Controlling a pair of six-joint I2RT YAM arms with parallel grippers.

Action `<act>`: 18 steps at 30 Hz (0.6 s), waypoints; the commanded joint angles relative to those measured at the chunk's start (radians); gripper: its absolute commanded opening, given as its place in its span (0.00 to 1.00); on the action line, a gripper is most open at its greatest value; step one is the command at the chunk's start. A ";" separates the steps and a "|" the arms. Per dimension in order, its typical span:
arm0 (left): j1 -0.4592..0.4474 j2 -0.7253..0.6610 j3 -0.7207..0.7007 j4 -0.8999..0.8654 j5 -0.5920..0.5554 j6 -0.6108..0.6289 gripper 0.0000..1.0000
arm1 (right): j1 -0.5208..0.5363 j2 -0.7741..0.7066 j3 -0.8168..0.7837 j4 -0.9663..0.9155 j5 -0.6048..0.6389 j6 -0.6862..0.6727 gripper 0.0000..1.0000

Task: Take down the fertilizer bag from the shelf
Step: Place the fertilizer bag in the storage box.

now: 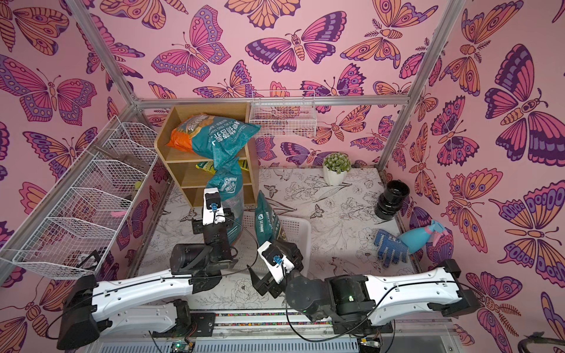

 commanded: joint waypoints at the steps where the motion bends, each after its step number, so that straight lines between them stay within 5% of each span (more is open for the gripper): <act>1: -0.011 -0.022 -0.003 0.084 0.100 -0.043 0.01 | 0.007 0.040 -0.024 0.034 0.160 -0.035 0.98; 5: -0.019 -0.029 -0.038 0.084 0.110 -0.112 0.01 | -0.038 0.070 -0.061 0.050 0.222 0.001 0.97; 11: -0.022 -0.056 -0.094 0.076 0.170 -0.194 0.01 | -0.228 0.045 -0.141 0.062 0.080 0.089 0.86; 13: -0.022 -0.047 -0.094 0.065 0.186 -0.207 0.01 | -0.243 0.027 -0.153 0.085 0.088 0.070 0.59; 15: -0.022 -0.033 -0.098 0.055 0.214 -0.236 0.01 | -0.243 0.000 -0.152 0.083 0.096 0.071 0.11; 16: -0.021 -0.022 -0.100 0.046 0.229 -0.260 0.01 | -0.243 -0.020 -0.150 0.067 0.086 0.080 0.00; 18: -0.022 0.002 -0.101 0.022 0.259 -0.313 0.01 | -0.242 -0.052 -0.175 0.095 0.087 0.082 0.00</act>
